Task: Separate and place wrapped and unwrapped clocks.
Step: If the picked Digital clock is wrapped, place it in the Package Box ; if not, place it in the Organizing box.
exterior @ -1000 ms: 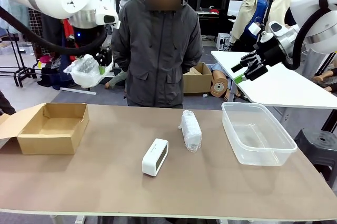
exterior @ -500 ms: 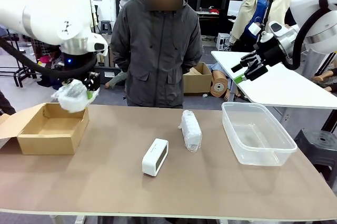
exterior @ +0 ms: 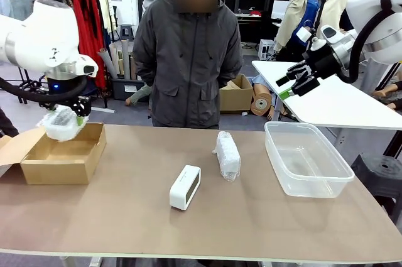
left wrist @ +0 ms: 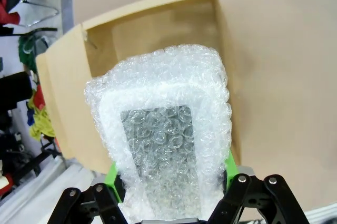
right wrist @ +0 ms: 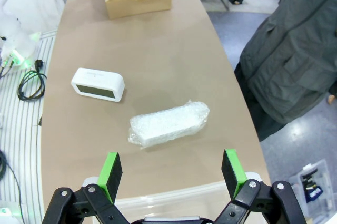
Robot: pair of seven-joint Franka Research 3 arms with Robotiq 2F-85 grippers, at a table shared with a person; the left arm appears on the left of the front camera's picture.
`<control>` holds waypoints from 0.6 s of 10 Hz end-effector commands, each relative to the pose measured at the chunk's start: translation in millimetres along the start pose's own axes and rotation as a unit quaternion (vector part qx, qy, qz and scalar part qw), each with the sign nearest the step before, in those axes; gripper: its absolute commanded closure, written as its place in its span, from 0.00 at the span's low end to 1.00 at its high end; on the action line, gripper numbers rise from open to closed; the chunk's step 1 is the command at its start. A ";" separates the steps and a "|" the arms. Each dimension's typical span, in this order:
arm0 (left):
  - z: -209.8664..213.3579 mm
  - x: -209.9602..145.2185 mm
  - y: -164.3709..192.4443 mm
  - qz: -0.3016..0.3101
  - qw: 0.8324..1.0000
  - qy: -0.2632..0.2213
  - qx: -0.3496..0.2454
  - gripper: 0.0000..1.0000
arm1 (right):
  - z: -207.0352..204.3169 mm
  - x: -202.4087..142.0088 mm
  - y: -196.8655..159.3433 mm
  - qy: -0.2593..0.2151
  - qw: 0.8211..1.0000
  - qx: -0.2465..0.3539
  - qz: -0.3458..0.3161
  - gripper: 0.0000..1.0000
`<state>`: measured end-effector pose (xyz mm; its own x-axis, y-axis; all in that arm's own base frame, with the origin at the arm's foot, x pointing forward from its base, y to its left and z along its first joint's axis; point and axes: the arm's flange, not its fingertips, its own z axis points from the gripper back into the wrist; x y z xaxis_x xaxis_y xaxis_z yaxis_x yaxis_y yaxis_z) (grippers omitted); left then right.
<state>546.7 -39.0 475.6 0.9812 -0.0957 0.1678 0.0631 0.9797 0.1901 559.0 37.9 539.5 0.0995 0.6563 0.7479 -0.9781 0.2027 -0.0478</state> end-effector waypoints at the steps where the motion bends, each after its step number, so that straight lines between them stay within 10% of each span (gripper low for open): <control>1: -2.1 9.6 12.6 -0.018 0.999 -0.026 0.007 1.00 | 0.6 1.0 -0.5 0.000 1.000 -0.002 0.002 0.00; 6: -7.6 8.5 15.9 -0.006 1.000 -0.015 0.005 1.00 | 0.6 1.0 -0.5 0.000 1.000 -0.002 0.002 0.00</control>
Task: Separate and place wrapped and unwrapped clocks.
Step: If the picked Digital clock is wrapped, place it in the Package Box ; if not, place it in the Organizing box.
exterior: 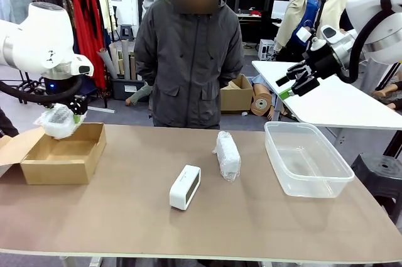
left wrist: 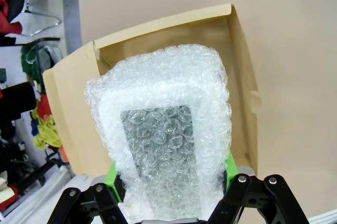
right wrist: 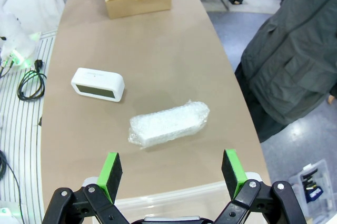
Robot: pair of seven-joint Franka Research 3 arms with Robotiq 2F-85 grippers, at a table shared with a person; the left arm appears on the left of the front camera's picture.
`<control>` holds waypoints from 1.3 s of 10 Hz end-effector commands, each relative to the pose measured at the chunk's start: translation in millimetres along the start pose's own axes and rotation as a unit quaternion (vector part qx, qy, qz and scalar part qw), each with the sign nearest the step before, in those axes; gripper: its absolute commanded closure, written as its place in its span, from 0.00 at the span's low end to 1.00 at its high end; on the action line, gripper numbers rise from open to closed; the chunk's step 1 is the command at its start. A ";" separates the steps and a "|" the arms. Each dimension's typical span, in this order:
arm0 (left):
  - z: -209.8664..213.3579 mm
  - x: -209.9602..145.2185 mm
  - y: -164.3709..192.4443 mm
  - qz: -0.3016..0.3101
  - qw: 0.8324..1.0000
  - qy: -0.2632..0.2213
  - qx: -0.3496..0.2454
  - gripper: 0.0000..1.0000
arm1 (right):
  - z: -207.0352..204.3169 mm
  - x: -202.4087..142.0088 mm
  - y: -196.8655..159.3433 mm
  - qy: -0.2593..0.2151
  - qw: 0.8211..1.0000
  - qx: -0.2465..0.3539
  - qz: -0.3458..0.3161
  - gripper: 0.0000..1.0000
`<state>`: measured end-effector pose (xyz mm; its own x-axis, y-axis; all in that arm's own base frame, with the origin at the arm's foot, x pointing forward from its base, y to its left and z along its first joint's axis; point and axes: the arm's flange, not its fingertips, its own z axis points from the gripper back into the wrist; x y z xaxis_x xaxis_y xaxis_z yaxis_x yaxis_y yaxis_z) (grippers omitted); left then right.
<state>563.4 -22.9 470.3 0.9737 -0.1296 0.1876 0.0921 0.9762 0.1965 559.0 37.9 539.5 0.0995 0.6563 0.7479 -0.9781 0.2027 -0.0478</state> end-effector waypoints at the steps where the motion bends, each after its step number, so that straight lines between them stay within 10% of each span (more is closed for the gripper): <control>1: 3.6 -5.4 -0.1 0.009 1.000 -0.002 0.004 1.00 | 0.7 1.0 -0.5 0.000 1.000 -0.002 0.002 0.00; 13: -81.6 2.6 29.2 0.043 0.998 0.045 0.015 1.00 | 0.7 1.0 -0.5 0.000 1.000 -0.002 0.002 0.00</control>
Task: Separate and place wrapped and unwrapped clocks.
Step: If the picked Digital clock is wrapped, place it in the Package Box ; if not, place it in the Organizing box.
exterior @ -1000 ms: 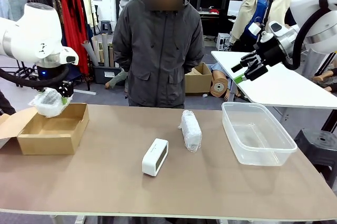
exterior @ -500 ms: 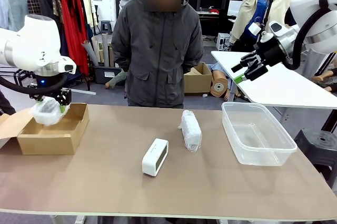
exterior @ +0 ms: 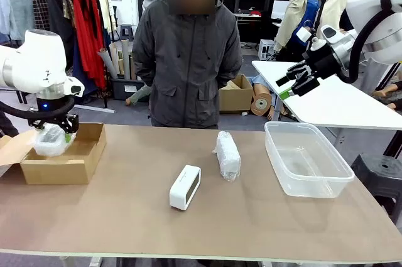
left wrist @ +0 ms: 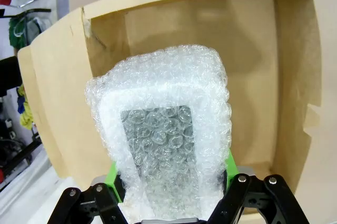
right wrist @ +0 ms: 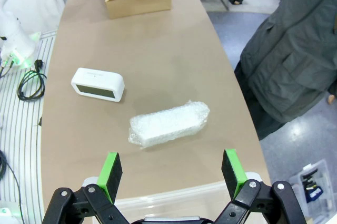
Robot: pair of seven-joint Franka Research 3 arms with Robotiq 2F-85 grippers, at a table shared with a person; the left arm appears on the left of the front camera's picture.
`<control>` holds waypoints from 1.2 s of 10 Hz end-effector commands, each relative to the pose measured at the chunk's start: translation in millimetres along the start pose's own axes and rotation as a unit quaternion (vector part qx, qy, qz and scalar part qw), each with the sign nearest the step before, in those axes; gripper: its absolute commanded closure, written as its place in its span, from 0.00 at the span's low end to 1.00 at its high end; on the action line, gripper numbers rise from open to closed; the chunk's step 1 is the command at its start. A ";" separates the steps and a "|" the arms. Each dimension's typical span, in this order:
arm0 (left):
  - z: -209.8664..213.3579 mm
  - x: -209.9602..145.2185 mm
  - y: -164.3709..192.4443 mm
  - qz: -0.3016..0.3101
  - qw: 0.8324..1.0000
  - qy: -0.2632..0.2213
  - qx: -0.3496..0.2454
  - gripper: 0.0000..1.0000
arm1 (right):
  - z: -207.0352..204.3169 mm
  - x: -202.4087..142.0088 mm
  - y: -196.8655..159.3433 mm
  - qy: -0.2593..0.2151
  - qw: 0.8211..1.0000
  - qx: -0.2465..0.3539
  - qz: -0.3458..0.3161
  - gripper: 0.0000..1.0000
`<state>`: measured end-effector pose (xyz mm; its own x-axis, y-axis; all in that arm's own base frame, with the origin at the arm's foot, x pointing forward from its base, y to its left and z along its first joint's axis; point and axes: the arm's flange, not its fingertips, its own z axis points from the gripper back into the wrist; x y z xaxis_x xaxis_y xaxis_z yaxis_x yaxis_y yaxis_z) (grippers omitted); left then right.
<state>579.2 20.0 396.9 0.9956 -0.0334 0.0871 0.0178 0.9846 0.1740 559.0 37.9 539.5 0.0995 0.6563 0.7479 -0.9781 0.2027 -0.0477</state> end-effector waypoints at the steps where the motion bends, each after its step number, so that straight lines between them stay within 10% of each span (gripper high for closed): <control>1: -1.7 7.9 -0.8 0.007 0.999 -0.017 0.032 1.00 | 0.7 1.0 -0.5 0.000 1.000 -0.002 0.002 0.00; 12: -31.3 13.9 -10.3 0.010 0.997 0.008 0.081 1.00 | 0.7 1.0 -0.5 0.000 1.000 -0.002 0.002 0.00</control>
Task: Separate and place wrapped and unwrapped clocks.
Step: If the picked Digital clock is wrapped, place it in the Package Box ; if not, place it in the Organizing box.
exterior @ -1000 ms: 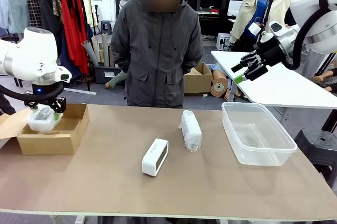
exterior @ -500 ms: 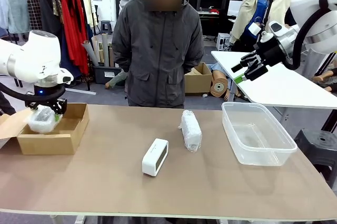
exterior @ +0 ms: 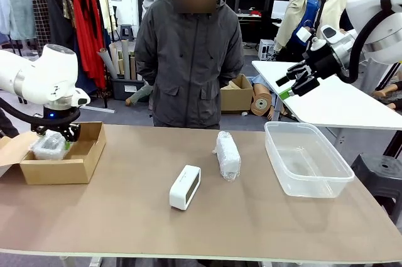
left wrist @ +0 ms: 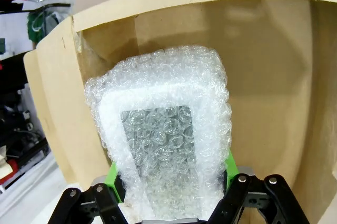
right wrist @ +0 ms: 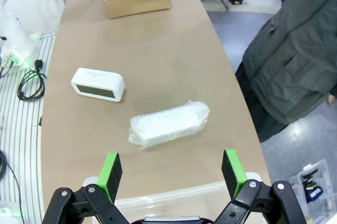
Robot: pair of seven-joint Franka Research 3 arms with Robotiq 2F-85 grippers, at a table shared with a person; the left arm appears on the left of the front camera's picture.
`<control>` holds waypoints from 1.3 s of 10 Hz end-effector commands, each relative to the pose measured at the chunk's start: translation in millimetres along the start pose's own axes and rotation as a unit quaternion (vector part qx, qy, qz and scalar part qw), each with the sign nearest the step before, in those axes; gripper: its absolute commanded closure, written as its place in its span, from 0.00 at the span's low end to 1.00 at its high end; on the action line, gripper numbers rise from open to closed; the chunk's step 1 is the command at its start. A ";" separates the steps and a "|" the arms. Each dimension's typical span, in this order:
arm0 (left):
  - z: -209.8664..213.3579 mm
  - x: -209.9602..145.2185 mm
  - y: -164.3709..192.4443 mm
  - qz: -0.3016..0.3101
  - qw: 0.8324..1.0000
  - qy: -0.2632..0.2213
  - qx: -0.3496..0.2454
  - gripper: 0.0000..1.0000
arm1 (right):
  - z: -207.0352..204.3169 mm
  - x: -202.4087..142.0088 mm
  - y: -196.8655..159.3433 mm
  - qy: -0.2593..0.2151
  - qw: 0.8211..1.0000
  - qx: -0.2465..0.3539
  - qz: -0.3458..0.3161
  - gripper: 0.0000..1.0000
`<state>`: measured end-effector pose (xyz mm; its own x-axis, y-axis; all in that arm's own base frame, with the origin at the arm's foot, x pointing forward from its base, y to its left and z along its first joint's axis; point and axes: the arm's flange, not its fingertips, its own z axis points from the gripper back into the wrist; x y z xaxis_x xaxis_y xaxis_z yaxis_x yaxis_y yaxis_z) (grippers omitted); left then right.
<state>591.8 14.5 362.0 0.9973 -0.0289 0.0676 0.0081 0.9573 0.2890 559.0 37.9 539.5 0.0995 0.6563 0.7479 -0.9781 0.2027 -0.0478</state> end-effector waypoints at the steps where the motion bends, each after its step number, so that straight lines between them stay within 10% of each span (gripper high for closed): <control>1: 1.2 3.9 0.3 0.009 1.000 0.002 0.021 1.00 | 0.6 1.0 -0.5 0.000 1.000 -0.002 0.002 0.00; 8: -10.7 10.4 -10.0 -0.008 1.000 0.015 0.010 1.00 | 0.6 1.0 -0.5 0.000 1.000 -0.002 0.002 0.00; 13: -11.5 10.1 -8.8 -0.005 1.000 0.016 0.010 0.11 | 0.6 1.0 -0.5 0.000 1.000 -0.002 0.002 0.00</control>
<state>599.6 6.2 345.0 0.9988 -0.0368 0.0310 0.0260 0.9549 0.2959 559.0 37.9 539.5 0.0995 0.6563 0.7479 -0.9781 0.2027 -0.0478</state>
